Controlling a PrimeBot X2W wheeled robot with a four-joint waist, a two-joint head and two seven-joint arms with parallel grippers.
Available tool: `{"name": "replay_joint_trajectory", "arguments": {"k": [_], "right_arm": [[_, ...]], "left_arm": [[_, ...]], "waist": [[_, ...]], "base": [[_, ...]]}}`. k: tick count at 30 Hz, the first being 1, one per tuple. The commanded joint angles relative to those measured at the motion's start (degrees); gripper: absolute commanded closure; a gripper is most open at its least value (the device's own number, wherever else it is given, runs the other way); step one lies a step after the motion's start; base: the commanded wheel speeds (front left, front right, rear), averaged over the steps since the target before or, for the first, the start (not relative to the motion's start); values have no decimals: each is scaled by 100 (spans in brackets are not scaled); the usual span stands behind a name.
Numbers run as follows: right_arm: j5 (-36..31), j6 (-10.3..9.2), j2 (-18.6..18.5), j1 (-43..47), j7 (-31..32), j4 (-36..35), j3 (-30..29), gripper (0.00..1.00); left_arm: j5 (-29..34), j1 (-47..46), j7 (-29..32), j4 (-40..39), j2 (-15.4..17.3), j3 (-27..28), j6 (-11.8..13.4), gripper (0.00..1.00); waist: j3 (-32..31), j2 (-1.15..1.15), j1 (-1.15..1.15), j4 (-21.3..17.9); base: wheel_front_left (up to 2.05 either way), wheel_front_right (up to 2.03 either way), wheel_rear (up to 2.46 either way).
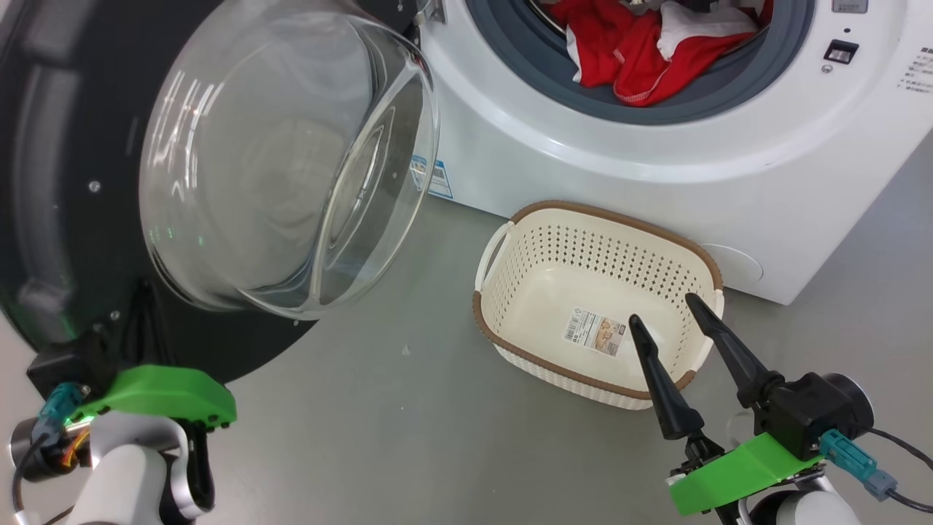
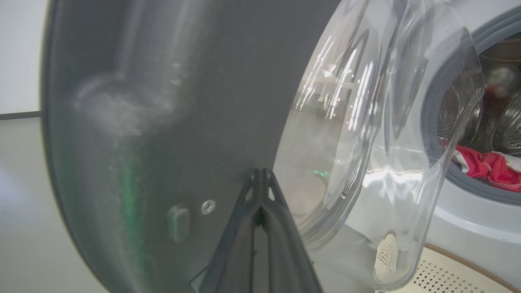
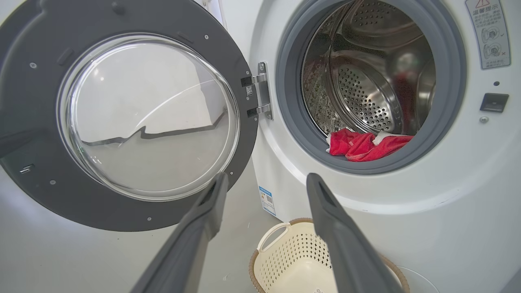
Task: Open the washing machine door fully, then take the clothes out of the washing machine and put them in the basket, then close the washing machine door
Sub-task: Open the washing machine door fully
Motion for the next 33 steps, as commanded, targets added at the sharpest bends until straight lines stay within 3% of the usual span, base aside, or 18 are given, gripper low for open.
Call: {"name": "replay_joint_trajectory", "arguments": {"k": [1,33], "right_arm": [[-109,36,18,-25,23,-214,97,0],[-249,36,18,-111,289,-525,60,0]], "left_arm": [[-32,-296,-83,-15,244,319,-55,100],[444,-1151,-118,1178,194,1534,-571,100]], "waist": [[63,0,0,-8],[328,0,0,-85]], "base": [[0,0,0],[0,0,0]]}}
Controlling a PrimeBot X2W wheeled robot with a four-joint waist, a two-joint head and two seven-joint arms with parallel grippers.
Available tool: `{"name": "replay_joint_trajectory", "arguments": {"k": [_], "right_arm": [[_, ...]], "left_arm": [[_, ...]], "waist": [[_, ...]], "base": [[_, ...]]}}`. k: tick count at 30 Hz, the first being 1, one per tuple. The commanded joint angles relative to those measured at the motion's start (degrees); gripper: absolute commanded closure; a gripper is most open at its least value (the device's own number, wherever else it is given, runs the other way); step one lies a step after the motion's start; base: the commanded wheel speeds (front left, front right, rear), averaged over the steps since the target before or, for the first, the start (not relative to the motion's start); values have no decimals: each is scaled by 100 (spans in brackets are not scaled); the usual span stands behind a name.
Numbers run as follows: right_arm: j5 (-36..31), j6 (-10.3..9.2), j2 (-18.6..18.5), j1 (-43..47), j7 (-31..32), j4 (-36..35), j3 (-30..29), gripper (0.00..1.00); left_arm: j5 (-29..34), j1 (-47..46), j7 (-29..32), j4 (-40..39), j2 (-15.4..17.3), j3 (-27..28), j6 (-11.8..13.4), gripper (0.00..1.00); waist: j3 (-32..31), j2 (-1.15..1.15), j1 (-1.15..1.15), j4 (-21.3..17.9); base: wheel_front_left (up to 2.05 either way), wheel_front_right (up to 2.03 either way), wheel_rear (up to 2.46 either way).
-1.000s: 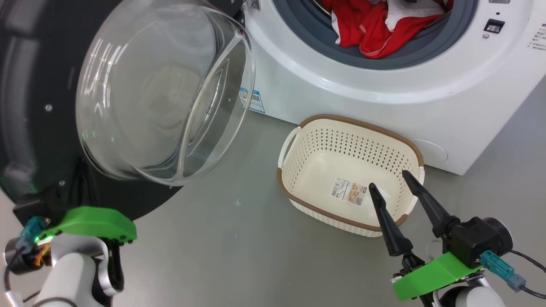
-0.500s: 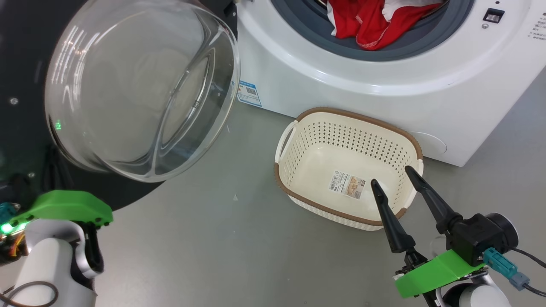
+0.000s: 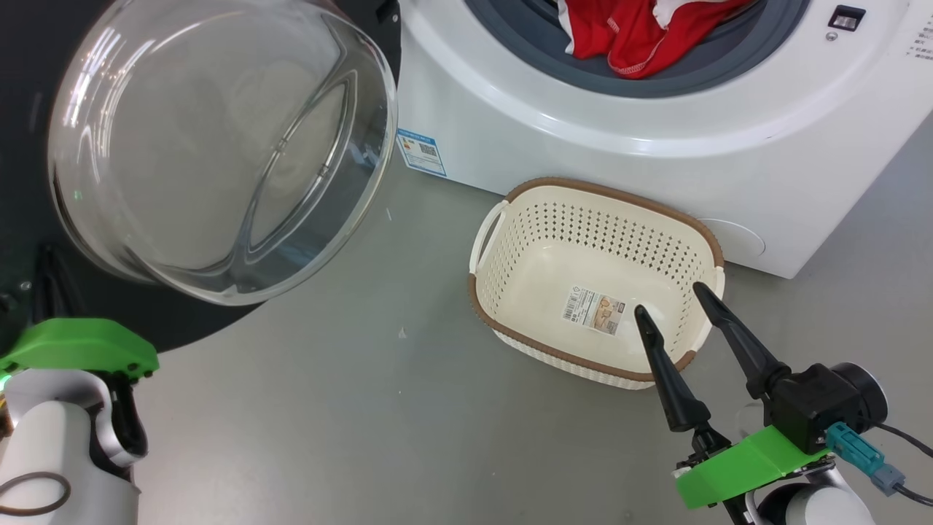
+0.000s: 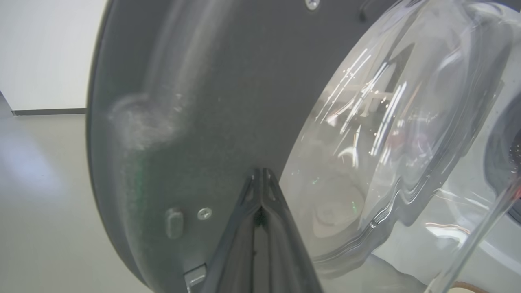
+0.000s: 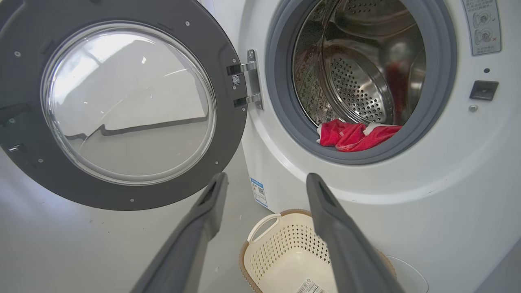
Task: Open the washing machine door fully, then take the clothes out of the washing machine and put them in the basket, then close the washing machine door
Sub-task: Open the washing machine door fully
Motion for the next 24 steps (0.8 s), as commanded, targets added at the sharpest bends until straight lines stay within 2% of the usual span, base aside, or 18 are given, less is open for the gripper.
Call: {"name": "replay_joint_trajectory", "arguments": {"k": [1,10,11,14,15,16,17,24], "right_arm": [[-26,36,22,-110,0,-178,164,0],[14,36,22,-133,-39,-132,148,0],[27,36,22,-135,-51,-120,143,0],[74,36,22,-140,-104,-72,134,0],[91,36,22,-139,-123,-51,135,0],[113,36,22,-141,-148,-28,136,0],[135,36,22,-141,-175,-7,136,0],[265,36,22,-167,-414,173,30,0]], "left_arm": [[92,-192,-59,-59,287,301,-16,100],[382,-61,-59,-313,145,463,-102,100],[417,-20,-59,-392,116,481,-107,93],[549,121,-59,-636,62,520,-107,32],[592,175,-59,-732,43,524,-105,16],[637,228,-59,-845,27,528,-102,5],[673,282,-59,-970,7,533,-102,0],[837,738,-57,-2223,-173,359,-164,0]], "waist": [[2,0,0,-7],[-33,0,0,-37],[-45,0,0,-39],[-100,0,0,-44],[-122,0,0,-47],[-146,0,0,-53],[-167,0,0,-60],[-325,0,0,-189]], "base": [[0,0,0],[0,0,0],[0,0,0],[0,0,0],[0,0,0],[0,0,0],[0,0,0],[0,0,0]]}}
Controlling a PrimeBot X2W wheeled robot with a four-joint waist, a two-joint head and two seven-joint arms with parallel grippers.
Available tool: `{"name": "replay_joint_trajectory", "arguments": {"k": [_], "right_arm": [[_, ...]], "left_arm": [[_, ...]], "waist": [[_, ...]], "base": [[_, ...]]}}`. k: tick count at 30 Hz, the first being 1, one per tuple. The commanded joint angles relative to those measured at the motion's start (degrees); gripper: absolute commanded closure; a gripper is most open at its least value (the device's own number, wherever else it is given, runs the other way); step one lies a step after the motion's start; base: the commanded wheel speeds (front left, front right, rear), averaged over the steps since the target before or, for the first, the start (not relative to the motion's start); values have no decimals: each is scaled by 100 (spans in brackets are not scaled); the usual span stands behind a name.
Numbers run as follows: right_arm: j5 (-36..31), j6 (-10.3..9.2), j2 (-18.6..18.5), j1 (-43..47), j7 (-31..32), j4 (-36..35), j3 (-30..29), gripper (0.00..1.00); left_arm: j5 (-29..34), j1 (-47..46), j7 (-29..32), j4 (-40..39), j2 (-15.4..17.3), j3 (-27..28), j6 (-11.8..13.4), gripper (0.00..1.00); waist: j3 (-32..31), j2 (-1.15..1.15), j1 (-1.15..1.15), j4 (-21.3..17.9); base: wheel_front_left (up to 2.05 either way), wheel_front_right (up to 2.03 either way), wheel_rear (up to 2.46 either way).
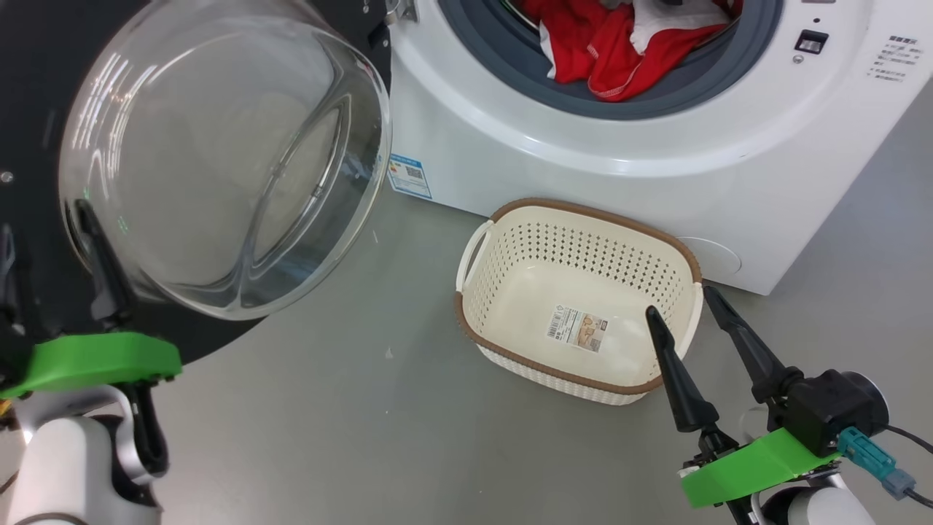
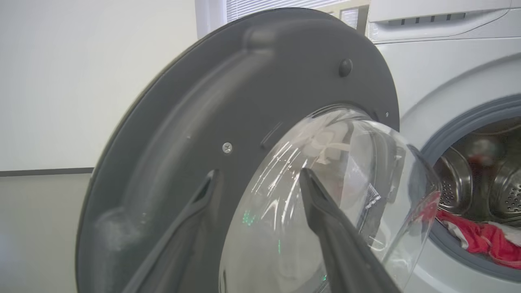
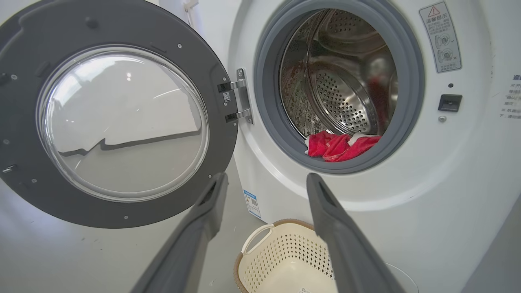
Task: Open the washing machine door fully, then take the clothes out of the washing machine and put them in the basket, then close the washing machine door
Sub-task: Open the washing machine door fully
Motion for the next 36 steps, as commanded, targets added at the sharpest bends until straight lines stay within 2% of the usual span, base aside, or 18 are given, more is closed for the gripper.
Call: {"name": "replay_joint_trajectory", "arguments": {"k": [1,8,13,18,27,36], "right_arm": [[9,36,22,-165,-68,-109,75,0],[53,36,22,-225,-261,51,-155,0],[81,36,22,-246,-380,160,-340,0],[99,36,22,-243,-467,250,-498,0],[53,36,22,-301,-558,253,-774,0],[13,36,22,-335,-598,209,-766,0]], "left_arm": [[18,15,-25,-320,143,119,-75,0],[-134,356,263,-1397,16,-161,-307,0],[-299,555,403,-1827,-28,-468,-643,0],[-256,736,540,-1972,49,-764,-877,0],[-282,933,569,-2000,52,-1098,-1127,0],[-434,1128,525,-1866,77,-1031,-1116,0]], "waist": [[-47,0,0,-49],[-230,0,0,-303],[-377,0,0,-591],[-461,0,0,-919],[-455,0,0,-1492],[-467,0,0,-2105]], "base": [[0,0,0],[0,0,0],[0,0,0],[0,0,0],[0,0,0],[0,0,0]]}}
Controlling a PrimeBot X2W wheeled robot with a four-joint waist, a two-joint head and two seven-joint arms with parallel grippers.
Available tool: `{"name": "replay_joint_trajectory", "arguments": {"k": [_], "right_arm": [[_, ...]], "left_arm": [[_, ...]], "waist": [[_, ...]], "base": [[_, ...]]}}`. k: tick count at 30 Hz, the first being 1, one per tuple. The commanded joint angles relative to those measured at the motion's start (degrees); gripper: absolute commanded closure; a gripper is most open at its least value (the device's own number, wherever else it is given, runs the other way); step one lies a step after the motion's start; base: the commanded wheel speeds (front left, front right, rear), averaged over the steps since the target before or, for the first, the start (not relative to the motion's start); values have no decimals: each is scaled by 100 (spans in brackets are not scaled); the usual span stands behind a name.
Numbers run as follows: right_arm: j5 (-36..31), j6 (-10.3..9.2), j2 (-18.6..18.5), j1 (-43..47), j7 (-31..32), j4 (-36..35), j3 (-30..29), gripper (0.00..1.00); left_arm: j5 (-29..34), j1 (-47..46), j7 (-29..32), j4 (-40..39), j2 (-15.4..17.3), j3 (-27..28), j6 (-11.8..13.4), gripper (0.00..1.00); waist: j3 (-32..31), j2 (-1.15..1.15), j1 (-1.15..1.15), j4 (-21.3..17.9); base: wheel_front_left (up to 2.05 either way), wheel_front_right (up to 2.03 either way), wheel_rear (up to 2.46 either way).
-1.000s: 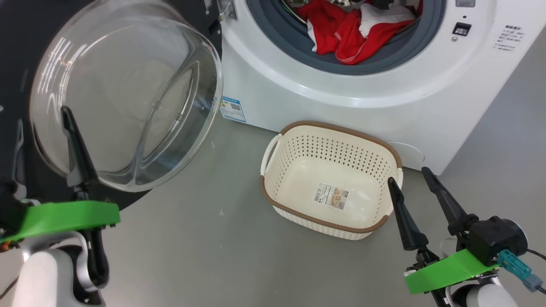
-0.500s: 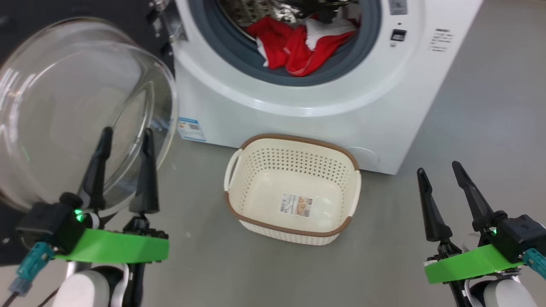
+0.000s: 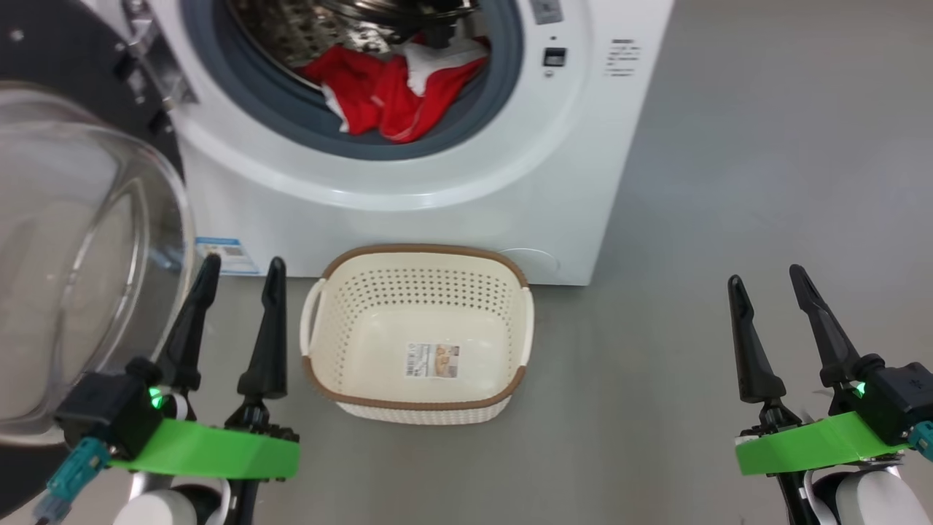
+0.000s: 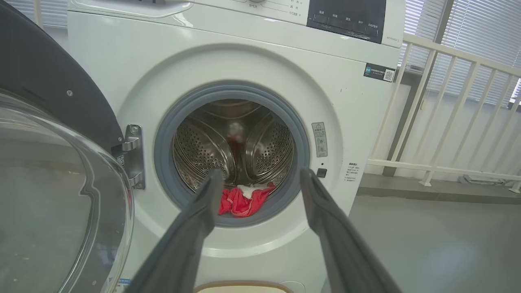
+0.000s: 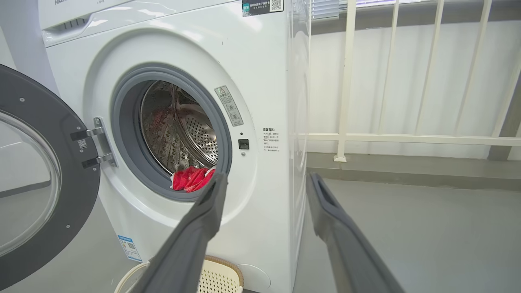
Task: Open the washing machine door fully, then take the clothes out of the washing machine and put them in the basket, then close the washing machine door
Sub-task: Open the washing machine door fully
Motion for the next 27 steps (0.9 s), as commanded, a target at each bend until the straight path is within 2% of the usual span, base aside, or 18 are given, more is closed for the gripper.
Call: {"name": "replay_joint_trajectory", "arguments": {"k": [1,13,27], "right_arm": [[-37,36,-8,-198,-64,-171,142,0],[15,36,-8,32,-73,-232,191,0],[127,36,-8,482,-74,-464,282,0]], "left_arm": [[32,32,-79,-102,164,248,13,0],[50,568,-214,-26,308,340,73,0],[297,1175,-169,-60,483,377,368,0]], "waist": [[-21,0,0,-302],[-206,0,0,-744],[-506,0,0,-931]], "base": [[0,0,0],[0,0,0],[0,0,0]]}}
